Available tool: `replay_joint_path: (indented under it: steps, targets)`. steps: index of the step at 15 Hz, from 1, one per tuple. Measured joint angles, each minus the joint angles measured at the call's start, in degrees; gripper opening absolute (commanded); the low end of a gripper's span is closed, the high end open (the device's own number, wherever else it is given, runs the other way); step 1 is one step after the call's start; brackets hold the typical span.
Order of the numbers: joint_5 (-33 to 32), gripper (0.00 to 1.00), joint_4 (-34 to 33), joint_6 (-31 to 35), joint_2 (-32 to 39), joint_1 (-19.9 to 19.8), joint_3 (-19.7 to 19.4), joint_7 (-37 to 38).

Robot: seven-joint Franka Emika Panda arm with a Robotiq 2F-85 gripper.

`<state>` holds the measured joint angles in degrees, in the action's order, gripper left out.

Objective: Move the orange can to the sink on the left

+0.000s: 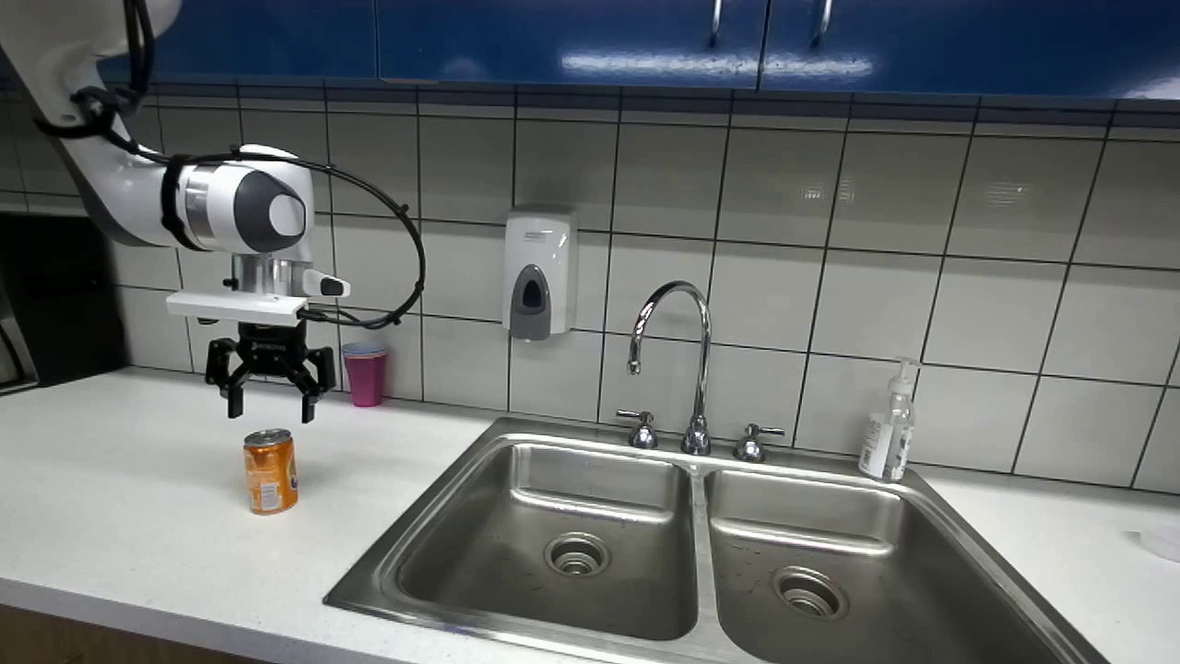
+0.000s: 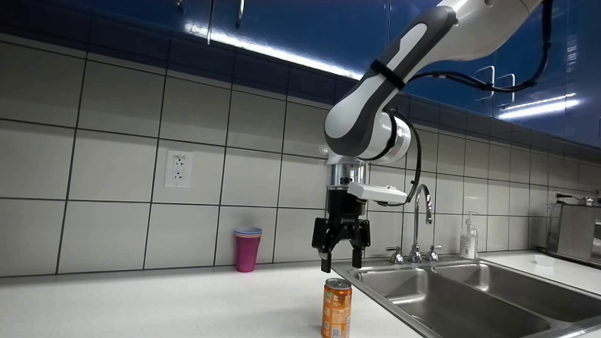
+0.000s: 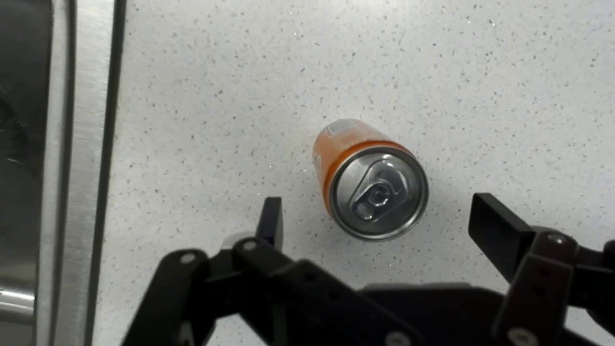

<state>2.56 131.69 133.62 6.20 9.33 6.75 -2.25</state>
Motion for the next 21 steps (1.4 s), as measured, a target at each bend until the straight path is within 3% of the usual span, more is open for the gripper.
replay_joint_path:
  steps: [21]
  targets:
    - [-4.8,1.0,-1.7,1.7,7.9,1.6,0.1,1.7]
